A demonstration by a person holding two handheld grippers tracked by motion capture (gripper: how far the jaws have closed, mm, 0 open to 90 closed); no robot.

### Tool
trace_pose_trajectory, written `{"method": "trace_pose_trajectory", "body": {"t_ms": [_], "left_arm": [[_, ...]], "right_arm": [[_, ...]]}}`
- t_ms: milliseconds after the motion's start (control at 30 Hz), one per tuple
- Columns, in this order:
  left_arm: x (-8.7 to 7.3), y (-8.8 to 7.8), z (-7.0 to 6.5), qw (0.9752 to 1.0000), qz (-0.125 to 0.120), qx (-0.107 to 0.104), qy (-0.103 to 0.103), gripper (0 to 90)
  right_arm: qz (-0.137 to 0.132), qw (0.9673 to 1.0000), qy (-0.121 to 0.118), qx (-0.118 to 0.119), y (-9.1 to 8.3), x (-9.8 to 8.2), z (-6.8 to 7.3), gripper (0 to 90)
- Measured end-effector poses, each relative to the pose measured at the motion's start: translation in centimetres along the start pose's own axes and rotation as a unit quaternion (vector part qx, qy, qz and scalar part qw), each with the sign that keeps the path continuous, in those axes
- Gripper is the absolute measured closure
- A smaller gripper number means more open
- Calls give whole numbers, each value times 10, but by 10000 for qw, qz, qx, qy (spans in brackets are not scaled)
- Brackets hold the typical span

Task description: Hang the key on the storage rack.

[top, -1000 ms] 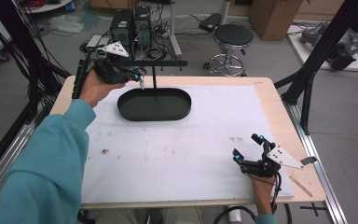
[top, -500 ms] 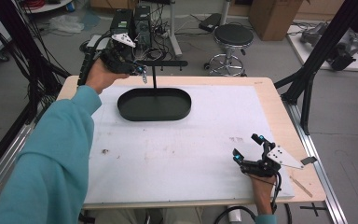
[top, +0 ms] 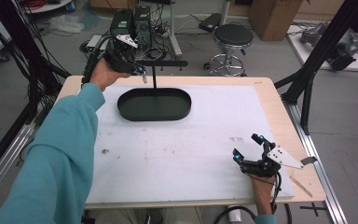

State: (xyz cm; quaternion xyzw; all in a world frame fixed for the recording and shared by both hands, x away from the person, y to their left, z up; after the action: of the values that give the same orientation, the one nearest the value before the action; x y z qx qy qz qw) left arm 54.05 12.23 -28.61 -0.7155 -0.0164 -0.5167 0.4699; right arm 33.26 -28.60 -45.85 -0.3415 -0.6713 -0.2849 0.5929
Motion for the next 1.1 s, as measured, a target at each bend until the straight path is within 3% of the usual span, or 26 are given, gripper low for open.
{"method": "trace_pose_trajectory", "body": {"t_ms": [533,1100], "left_arm": [[-5,12,11,9998,140,146,-91,883],[-5,16,17,9995,110,246,-149,883]], "right_arm": [[15,10000,-8,21,0,0,0,26],[8,10000,-26,20,0,0,-1,26]]}}
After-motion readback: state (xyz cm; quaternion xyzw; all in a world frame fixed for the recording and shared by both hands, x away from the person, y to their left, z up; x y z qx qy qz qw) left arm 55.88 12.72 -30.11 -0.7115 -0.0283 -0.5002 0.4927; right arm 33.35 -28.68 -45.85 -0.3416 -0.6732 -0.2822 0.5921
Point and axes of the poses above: each handheld gripper's, and its own axes: y roughly forward along the jaws, x roughly out of its top, z roughly to its left, the point moved 6 cm from there along y, roughly forward along the jaws, and after that the axes turned 10 degrees about -y, right-handed, at the moved point
